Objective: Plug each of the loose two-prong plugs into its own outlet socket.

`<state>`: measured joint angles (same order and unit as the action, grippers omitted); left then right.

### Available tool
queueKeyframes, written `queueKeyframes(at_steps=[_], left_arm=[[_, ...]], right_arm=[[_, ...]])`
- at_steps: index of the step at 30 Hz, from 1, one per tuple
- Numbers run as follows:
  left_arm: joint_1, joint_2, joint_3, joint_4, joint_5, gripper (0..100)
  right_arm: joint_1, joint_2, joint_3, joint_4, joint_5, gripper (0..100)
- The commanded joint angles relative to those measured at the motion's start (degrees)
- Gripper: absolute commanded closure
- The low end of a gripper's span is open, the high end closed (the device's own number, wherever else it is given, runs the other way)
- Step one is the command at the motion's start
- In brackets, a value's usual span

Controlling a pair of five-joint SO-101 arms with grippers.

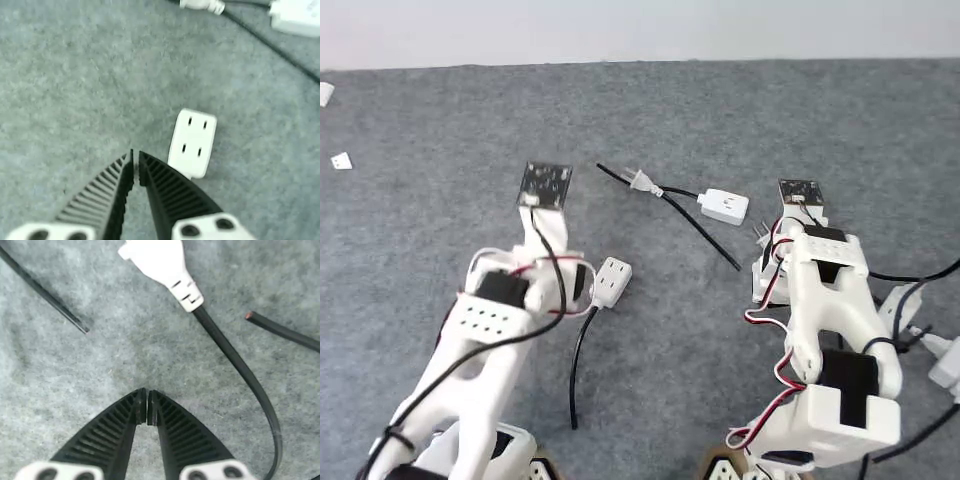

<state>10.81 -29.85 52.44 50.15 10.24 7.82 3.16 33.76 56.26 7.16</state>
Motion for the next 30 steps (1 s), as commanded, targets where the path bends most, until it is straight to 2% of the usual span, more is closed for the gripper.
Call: queueKeyframes(at_steps=[1, 6, 9, 12, 16, 18, 21, 25, 30], left_arm=[[-3.5, -4.0, 4.7, -3.8, -0.4, 98], [-18.0, -9.0, 10.1, -4.1, -0.9, 98], [-24.0, -11.4, 13.2, -4.2, -4.7, 98], [-26.4, -11.7, 16.0, -6.4, -10.0, 98], [-28.8, -10.1, 16.7, -10.4, -10.6, 98], [-28.8, -8.4, 16.2, -11.3, -10.8, 97], [-28.9, -5.4, 13.9, -9.6, -12.7, 89], [-28.7, -1.4, 12.0, -9.9, -13.3, 76], [-28.7, 0.4, 11.5, -11.3, -13.2, 74]], right_arm=[[-0.3, -1.0, -0.4, -0.5, 0.5, 99.0], [-0.3, -0.9, -1.1, -0.7, 0.0, 99.0], [-0.7, -0.4, -3.1, -4.4, -1.6, 99.0], [-3.2, -0.3, -4.2, -9.2, -2.7, 99.0], [-9.4, -0.2, -4.3, -14.5, 1.9, 97.3], [-11.4, 0.4, -4.4, -17.2, 3.5, 91.6], [-12.3, 3.6, -7.8, -18.9, 3.9, 82.6], [-12.2, 10.9, -17.8, -14.3, 6.1, 82.5], [-12.4, 21.3, -33.5, -0.3, 9.4, 84.6]])
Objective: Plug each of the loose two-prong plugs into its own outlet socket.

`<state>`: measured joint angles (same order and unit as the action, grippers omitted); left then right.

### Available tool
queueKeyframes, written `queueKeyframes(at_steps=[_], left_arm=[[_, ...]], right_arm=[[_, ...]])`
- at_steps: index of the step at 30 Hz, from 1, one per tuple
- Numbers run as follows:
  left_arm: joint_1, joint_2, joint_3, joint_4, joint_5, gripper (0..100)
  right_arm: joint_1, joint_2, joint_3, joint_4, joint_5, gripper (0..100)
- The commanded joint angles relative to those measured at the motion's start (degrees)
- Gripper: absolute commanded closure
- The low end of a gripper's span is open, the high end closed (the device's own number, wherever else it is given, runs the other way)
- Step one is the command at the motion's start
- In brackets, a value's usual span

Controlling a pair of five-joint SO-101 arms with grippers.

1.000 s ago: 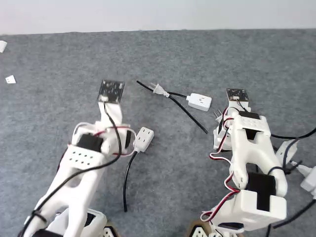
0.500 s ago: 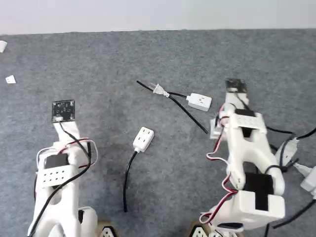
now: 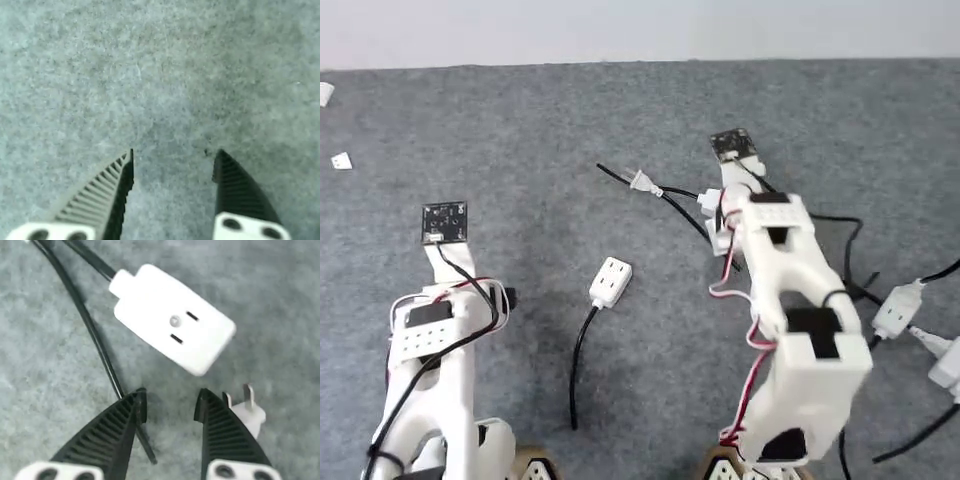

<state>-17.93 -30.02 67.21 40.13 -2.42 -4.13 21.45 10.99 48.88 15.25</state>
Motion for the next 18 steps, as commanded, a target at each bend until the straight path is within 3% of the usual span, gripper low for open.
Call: queueKeyframes(at_steps=[1, 7, 18], left_arm=[[0.1, 0.6, -3.3, -1.3, -0.5, 74], [0.2, 0.7, -3.3, -1.3, -0.5, 74], [0.2, 0.7, -3.3, -1.1, -0.6, 74]], right_arm=[[-0.4, 5.0, -13.5, 9.5, 1.3, 85.4], [-0.3, 10.7, -22.5, 17.5, 1.7, 92.1], [0.0, 8.1, -22.2, 20.6, -3.2, 87.5]])
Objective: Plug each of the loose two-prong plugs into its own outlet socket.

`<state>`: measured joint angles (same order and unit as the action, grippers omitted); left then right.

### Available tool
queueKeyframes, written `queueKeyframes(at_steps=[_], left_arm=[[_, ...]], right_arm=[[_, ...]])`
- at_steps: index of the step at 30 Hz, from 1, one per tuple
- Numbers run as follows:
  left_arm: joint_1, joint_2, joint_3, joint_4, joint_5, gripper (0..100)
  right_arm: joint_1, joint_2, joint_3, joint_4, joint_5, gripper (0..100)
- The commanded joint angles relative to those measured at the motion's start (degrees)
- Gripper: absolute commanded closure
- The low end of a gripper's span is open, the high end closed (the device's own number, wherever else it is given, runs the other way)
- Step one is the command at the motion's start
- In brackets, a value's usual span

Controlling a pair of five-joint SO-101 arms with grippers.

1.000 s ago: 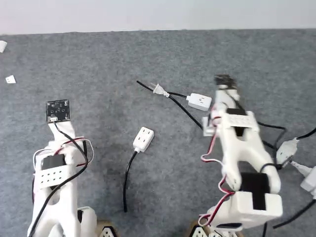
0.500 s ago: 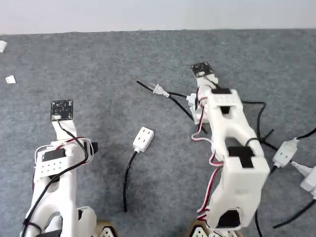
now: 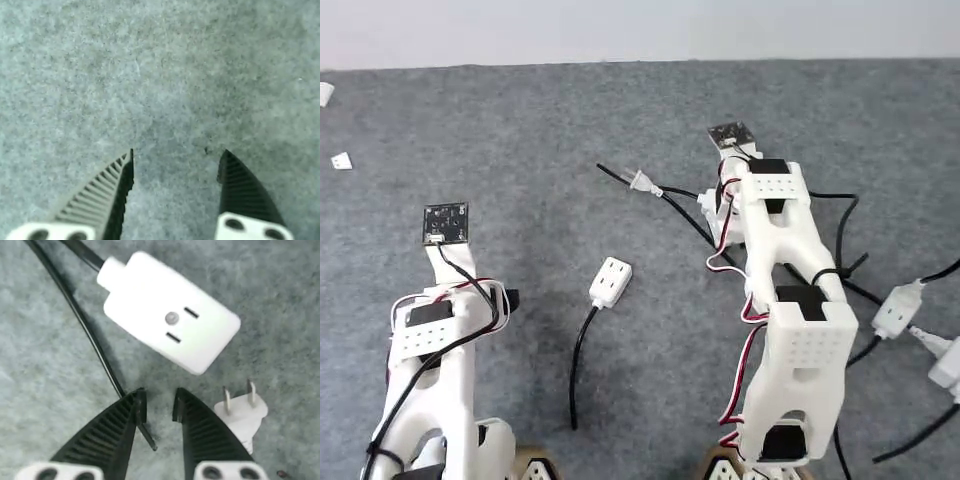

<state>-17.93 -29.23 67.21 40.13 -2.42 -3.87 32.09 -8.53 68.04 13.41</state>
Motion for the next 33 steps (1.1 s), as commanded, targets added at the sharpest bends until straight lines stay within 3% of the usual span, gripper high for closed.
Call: queueKeyframes(at_steps=[1, 14, 23, 30, 33], left_arm=[[0.2, -0.1, -3.3, -1.1, -0.6, 74], [1.7, -0.1, -3.3, -1.1, -0.9, 74], [1.6, -0.1, -3.3, -1.1, -0.9, 74], [1.5, -0.1, -3.3, -1.1, -0.9, 74], [1.4, -0.1, -3.3, -1.1, -0.9, 74]], right_arm=[[0.0, -3.4, -1.9, 1.3, -2.4, 87.5], [-1.4, -25.1, 30.0, -18.9, 0.3, 87.2], [-2.2, -22.4, 28.8, -18.9, 3.3, 87.6], [-1.9, -11.6, 14.9, -7.2, 4.2, 88.6], [-1.9, -7.3, 8.8, -2.4, 4.1, 97.3]])
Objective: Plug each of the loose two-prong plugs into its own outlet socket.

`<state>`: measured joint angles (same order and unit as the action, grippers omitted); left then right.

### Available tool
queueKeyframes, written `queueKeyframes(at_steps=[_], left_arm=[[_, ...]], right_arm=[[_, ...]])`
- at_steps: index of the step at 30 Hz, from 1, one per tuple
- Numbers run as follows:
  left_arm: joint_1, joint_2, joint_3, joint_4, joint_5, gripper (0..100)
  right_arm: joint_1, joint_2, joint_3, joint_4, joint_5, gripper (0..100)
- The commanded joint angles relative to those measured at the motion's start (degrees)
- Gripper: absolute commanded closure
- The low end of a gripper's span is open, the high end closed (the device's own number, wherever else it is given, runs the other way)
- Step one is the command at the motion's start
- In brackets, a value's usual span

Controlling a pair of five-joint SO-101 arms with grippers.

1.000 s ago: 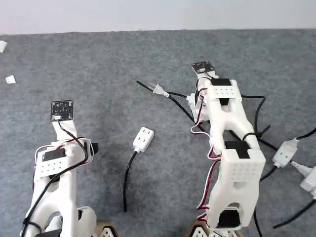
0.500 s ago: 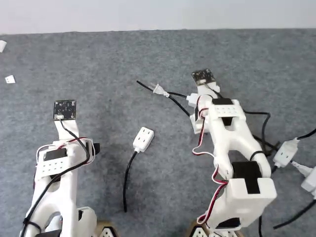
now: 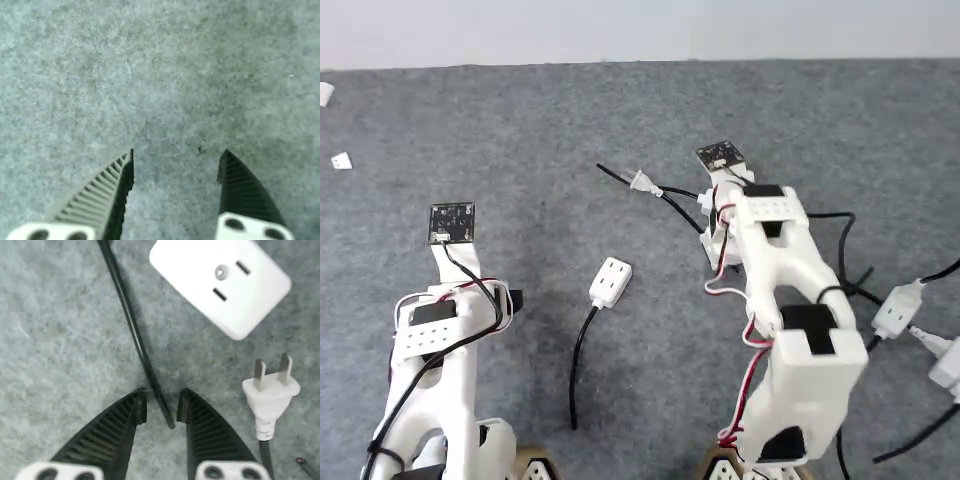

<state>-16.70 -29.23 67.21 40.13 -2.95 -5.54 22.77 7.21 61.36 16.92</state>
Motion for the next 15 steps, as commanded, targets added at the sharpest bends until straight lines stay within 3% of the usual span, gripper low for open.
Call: queueKeyframes(at_steps=[1, 7, 15], left_arm=[[0.2, -0.1, -3.3, -1.1, -0.4, 74], [0.2, -0.1, -3.3, -1.1, -0.4, 74], [0.2, -0.1, -3.3, -1.1, -0.4, 74]], right_arm=[[-0.2, 3.0, -8.3, 5.2, 0.4, 99.6], [-0.1, 0.3, -9.1, 9.3, -2.5, 98.9], [-1.4, -22.0, -11.8, 25.9, -4.7, 99.1]])
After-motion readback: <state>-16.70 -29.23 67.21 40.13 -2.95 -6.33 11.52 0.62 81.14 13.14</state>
